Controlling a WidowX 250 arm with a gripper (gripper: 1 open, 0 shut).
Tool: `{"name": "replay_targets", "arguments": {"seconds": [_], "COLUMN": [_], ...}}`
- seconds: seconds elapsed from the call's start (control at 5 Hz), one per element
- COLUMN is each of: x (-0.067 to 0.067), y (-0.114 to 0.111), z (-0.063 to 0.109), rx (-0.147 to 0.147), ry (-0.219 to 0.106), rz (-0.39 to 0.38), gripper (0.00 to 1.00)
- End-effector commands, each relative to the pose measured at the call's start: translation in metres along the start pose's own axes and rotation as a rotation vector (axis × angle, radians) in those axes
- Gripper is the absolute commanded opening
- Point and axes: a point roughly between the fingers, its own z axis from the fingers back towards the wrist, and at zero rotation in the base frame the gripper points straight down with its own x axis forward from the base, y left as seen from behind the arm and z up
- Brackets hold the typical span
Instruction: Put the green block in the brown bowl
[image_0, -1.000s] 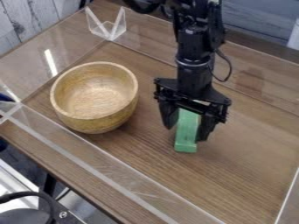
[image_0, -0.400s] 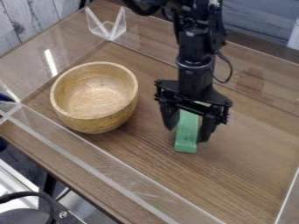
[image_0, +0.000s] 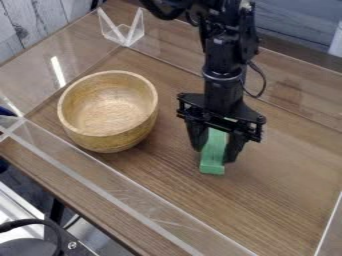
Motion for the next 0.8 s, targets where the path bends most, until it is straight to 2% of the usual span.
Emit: {"name": "replay_targets", "arguments": {"seconds": [0.0,0.4,0.6], "x": [0.005,0.001,0.003], "y": [-0.002,0.004,0.017], "z": [0.011,0.04,0.065], "rx": [-0.011,-0.027,-0.04], "ry": [-0.033,-0.06,-0.091], "rz": [-0.008,-0.016,0.001], "gripper": [0.0,0.0,0.0]}}
